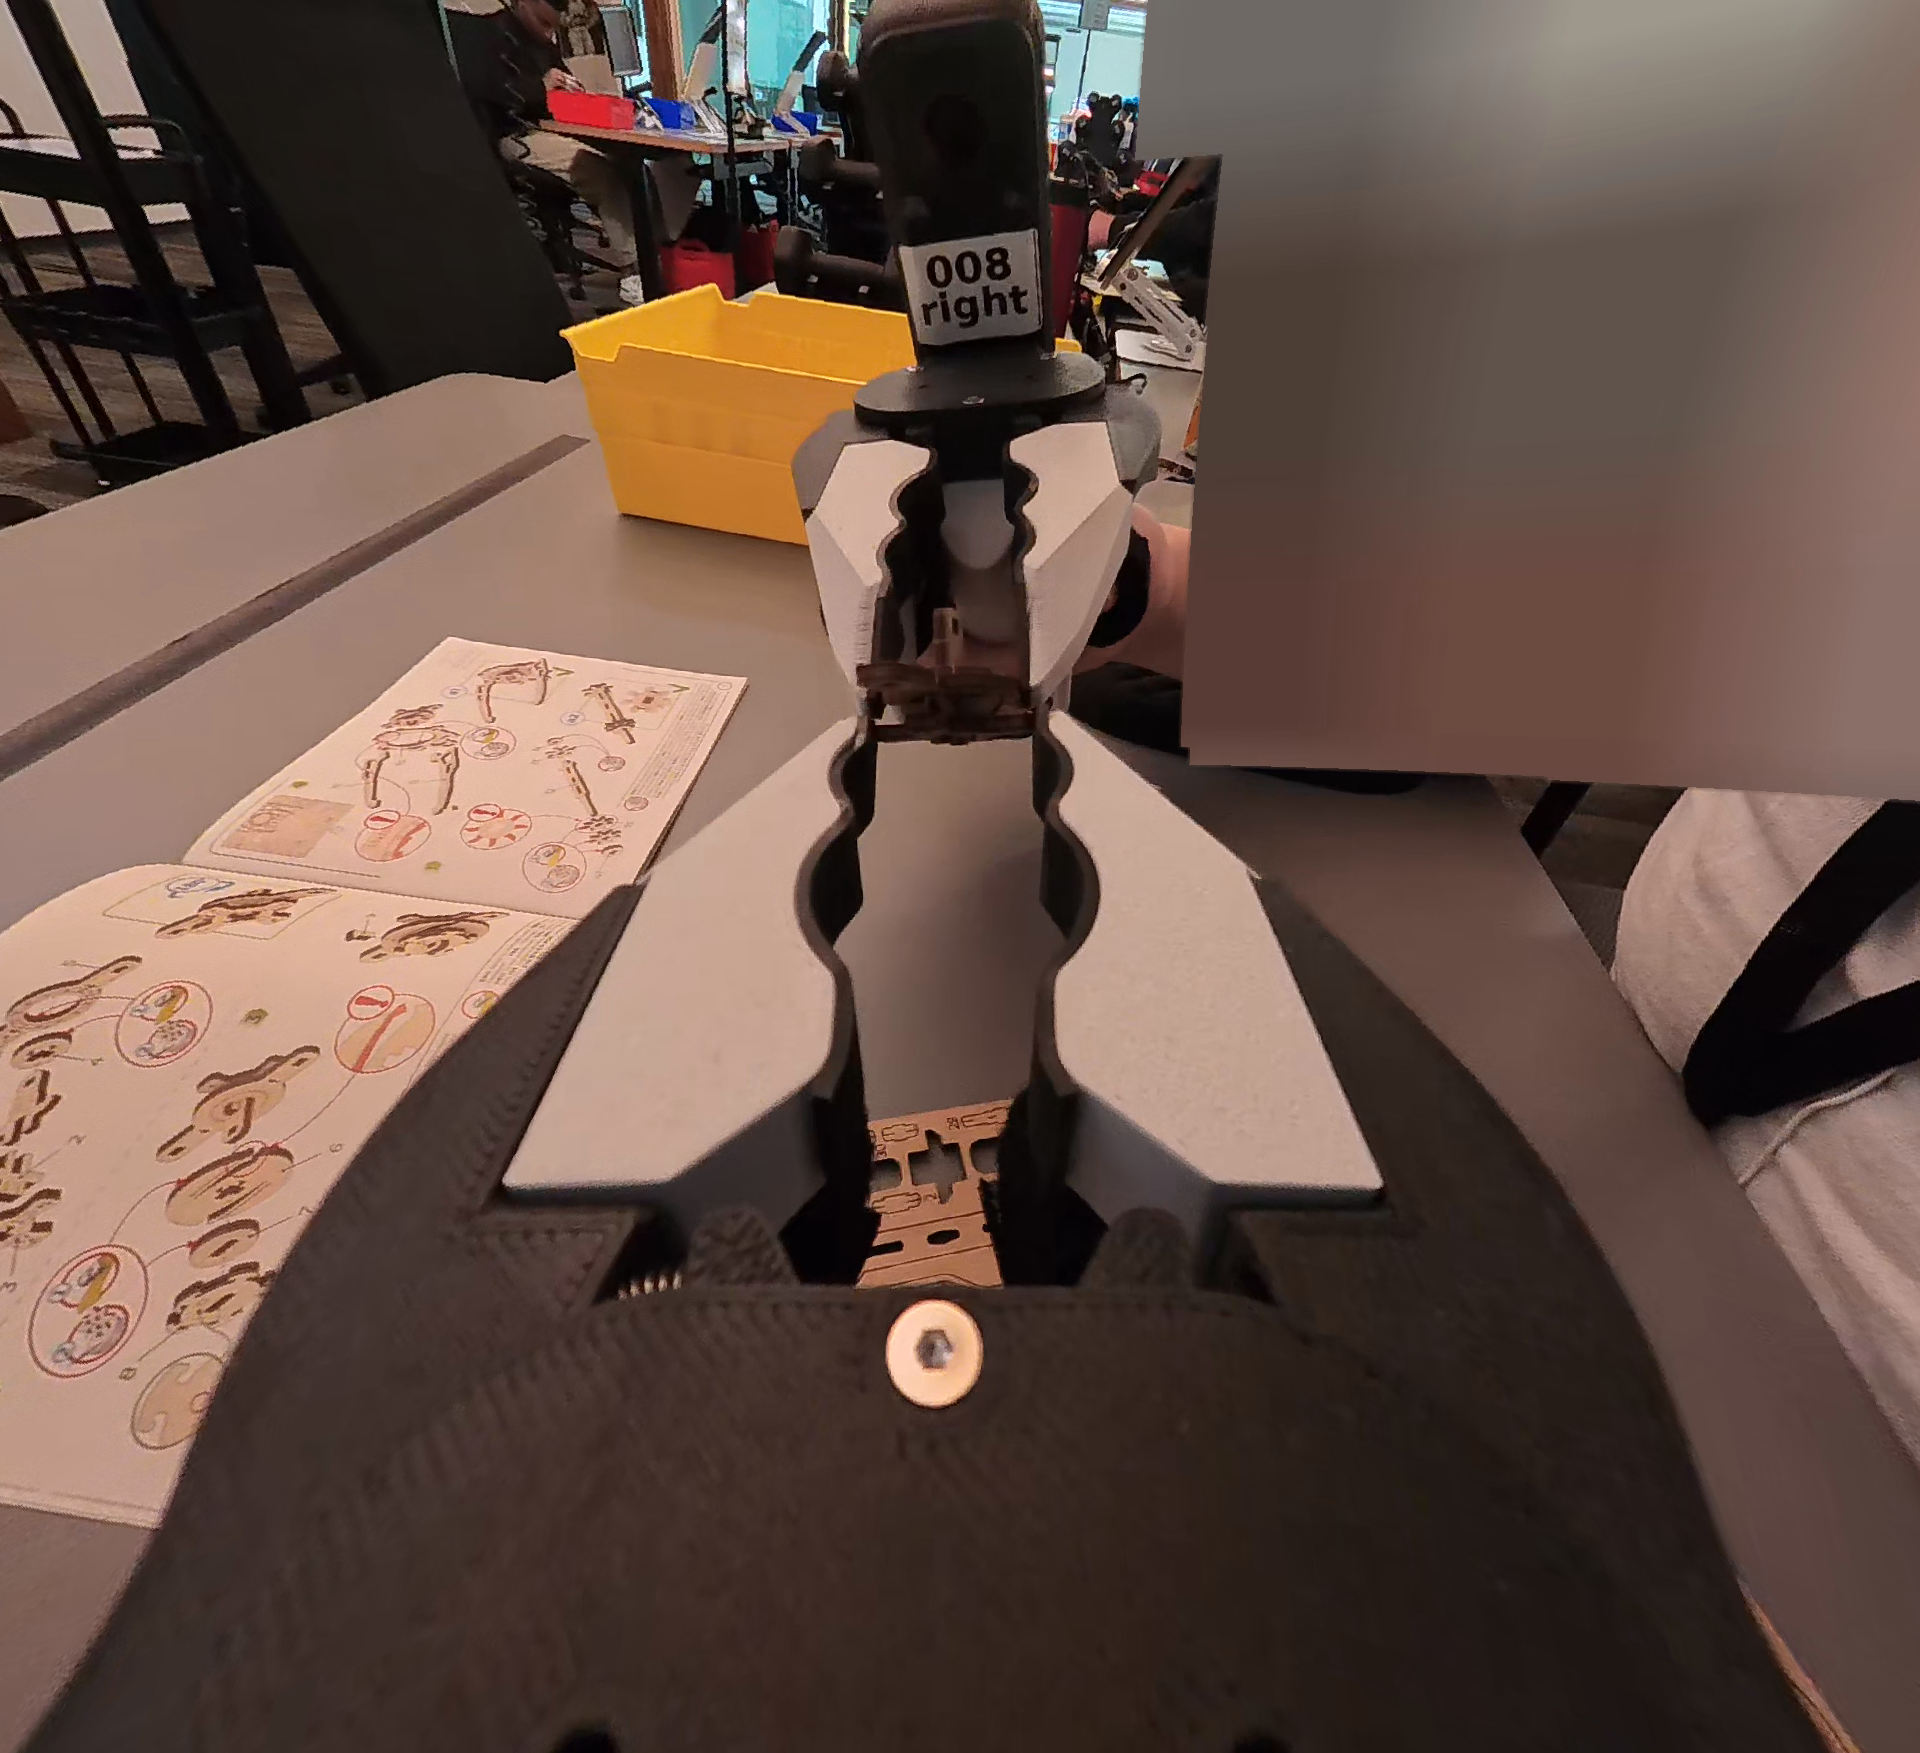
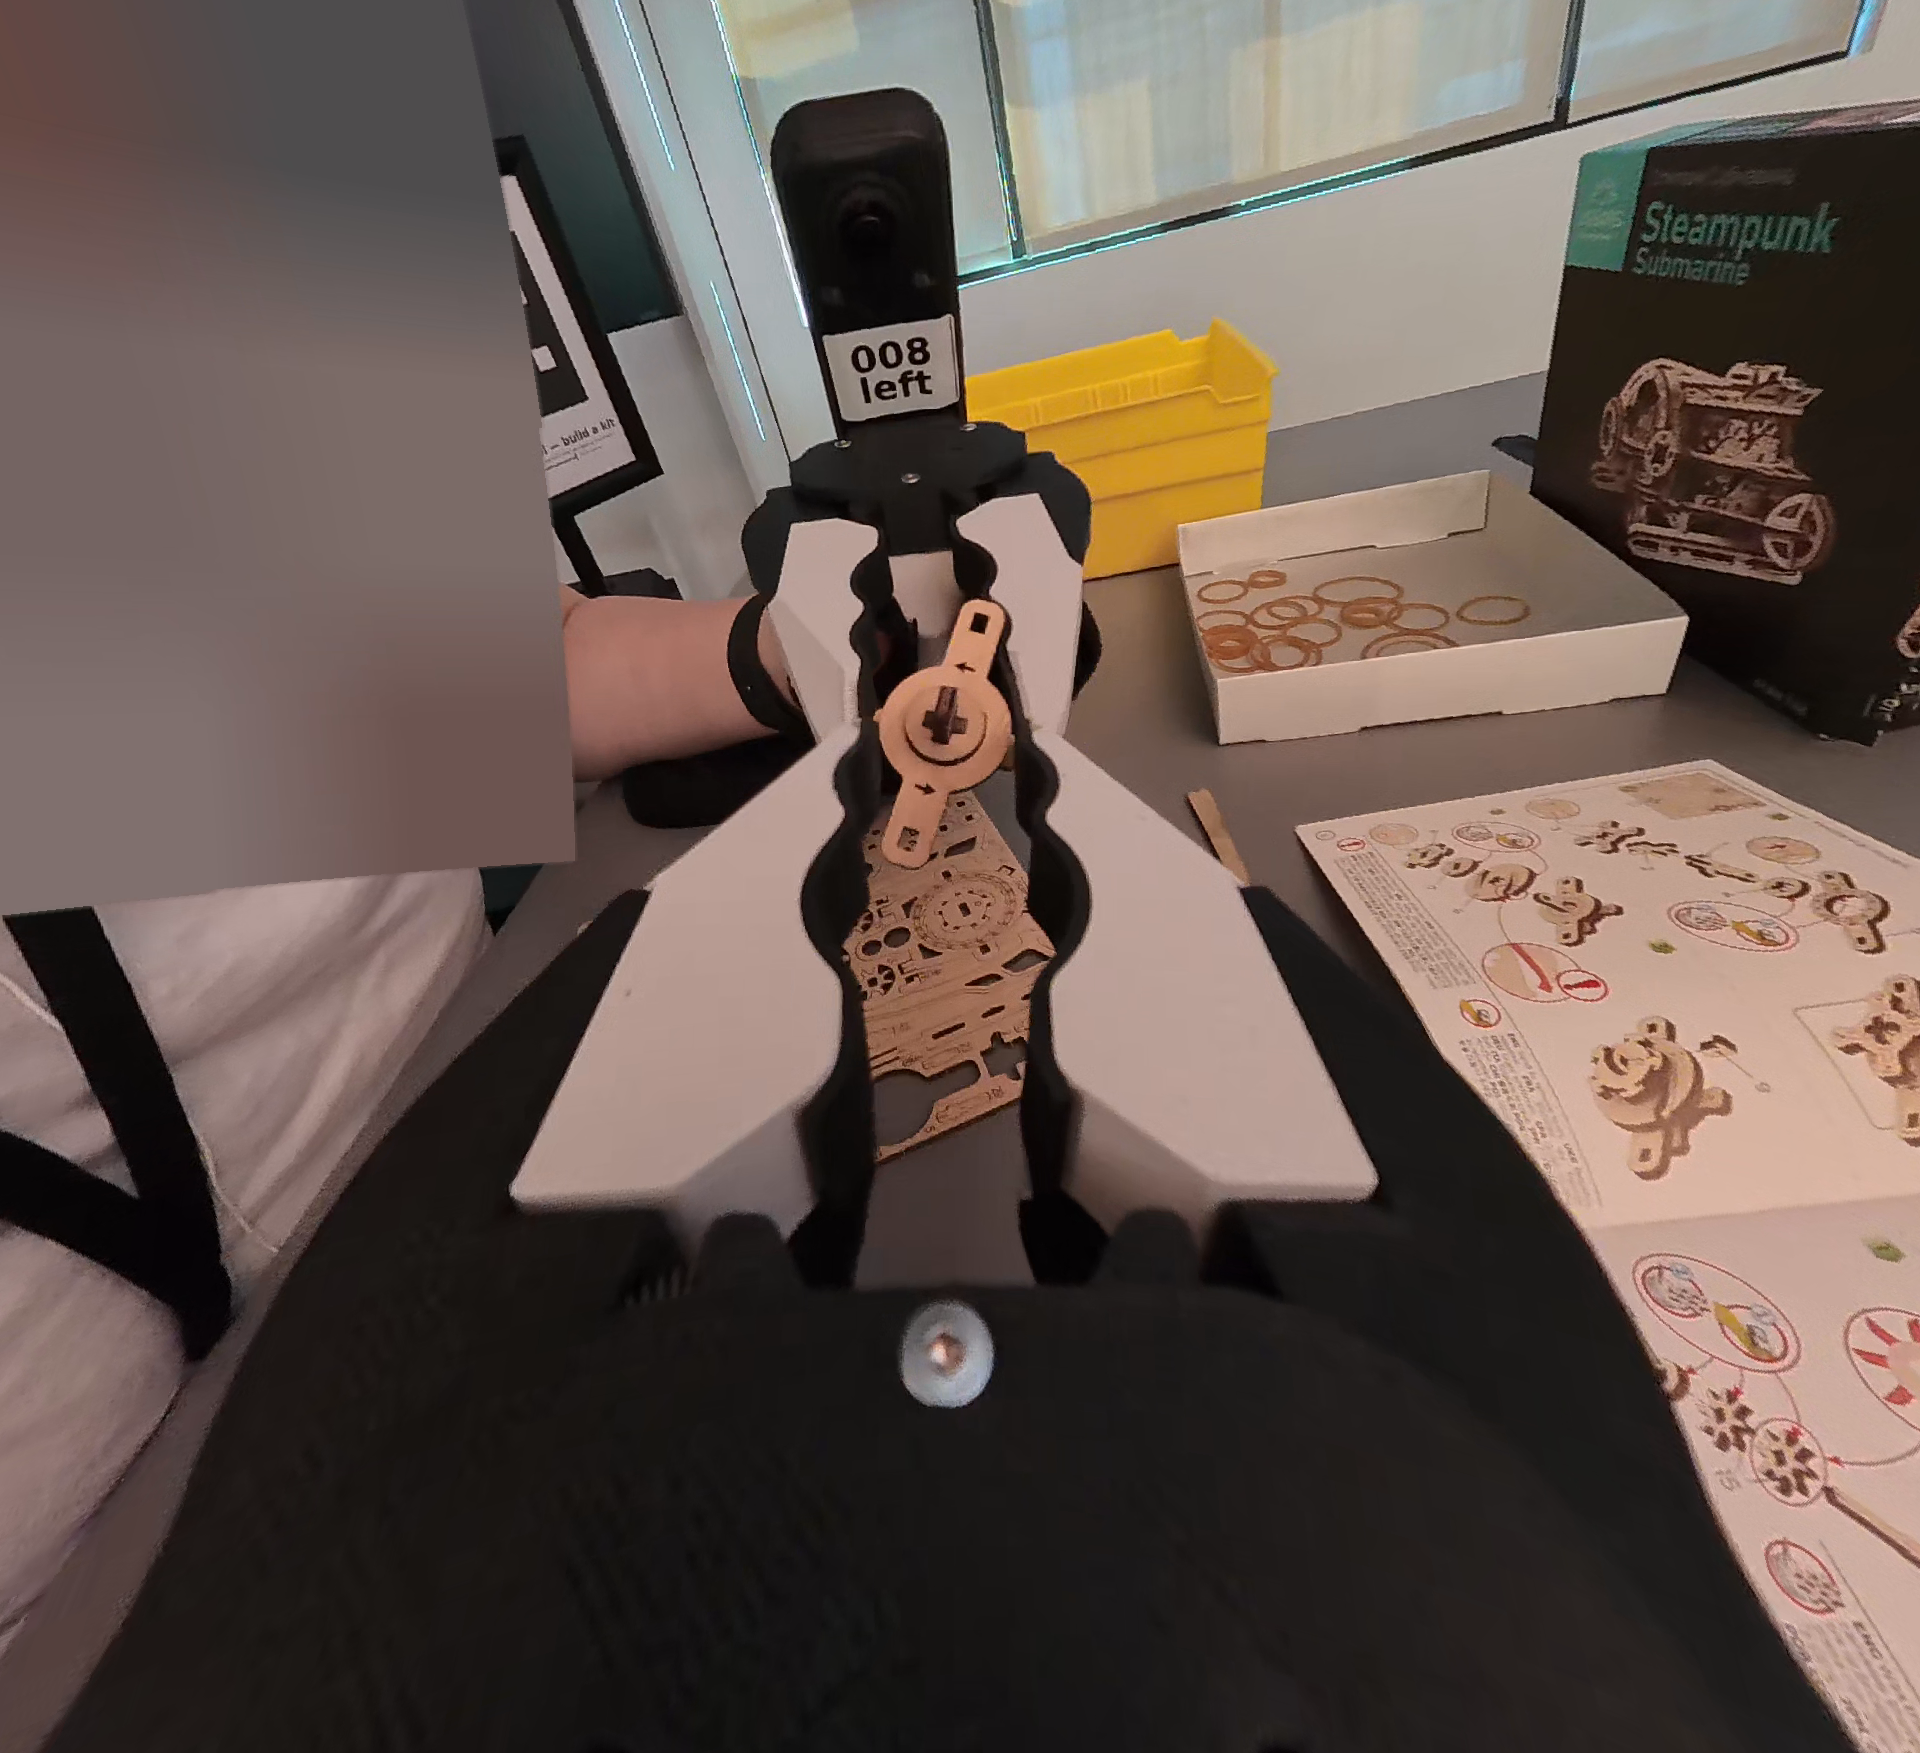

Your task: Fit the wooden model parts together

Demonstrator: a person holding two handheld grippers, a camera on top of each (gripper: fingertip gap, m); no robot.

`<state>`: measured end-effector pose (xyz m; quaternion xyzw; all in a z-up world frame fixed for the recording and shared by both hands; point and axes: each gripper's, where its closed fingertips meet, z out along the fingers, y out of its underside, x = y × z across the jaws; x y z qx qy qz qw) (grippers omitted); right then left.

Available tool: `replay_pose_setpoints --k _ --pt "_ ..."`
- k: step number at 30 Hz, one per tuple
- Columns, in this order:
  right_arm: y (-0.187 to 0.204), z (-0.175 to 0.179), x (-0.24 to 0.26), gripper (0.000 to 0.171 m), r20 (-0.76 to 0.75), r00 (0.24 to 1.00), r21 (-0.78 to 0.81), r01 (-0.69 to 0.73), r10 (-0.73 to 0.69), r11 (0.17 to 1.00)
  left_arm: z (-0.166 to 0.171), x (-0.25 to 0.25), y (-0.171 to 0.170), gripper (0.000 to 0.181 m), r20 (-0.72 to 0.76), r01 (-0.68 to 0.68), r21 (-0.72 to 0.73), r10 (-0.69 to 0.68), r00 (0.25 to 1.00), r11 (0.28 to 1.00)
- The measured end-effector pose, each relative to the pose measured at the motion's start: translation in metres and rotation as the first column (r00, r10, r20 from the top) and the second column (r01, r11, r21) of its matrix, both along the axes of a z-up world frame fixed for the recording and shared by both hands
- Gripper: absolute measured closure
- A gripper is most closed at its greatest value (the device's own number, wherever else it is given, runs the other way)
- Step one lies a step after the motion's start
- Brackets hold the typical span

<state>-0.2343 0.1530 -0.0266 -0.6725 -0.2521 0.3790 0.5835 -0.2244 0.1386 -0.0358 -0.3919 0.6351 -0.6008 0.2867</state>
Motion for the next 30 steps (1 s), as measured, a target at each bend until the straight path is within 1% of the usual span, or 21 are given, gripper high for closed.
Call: replay_pose_setpoints --k 3,5,8,10,17,23,30 --pt "0.001 -0.001 0.001 0.146 0.002 1.000 -0.004 0.005 -0.005 1.000 -0.001 0.001 0.001 0.153 -0.004 -0.010 0.011 0.010 1.000 1.000" --pt "0.002 0.002 0.002 0.137 -0.010 1.000 0.004 0.016 -0.016 1.000 -0.004 0.002 0.005 0.153 -0.013 -0.033 0.035 0.034 0.999 0.999" --pt "0.002 0.009 0.002 0.134 -0.048 0.999 0.024 0.024 -0.022 0.999 -0.011 0.004 0.005 0.153 -0.034 -0.042 0.069 0.044 0.998 0.997" --pt "0.003 0.007 0.000 0.132 -0.032 0.999 0.025 0.029 -0.028 0.999 -0.014 0.004 0.002 0.153 -0.050 -0.031 0.073 0.035 0.998 0.997" --pt "0.000 -0.003 -0.015 0.131 0.039 0.999 0.019 -0.020 0.019 1.000 -0.023 0.005 -0.004 0.153 -0.084 -0.015 0.111 0.024 0.996 0.994" --pt "-0.006 0.004 -0.019 0.134 0.018 0.999 0.051 -0.052 0.052 0.997 -0.024 0.005 -0.005 0.153 -0.093 -0.006 0.109 0.016 0.995 0.994" --pt "-0.013 0.006 -0.021 0.141 0.035 0.996 0.077 -0.088 0.086 0.993 -0.022 0.006 0.000 0.153 -0.084 -0.030 0.102 0.039 0.996 0.994"
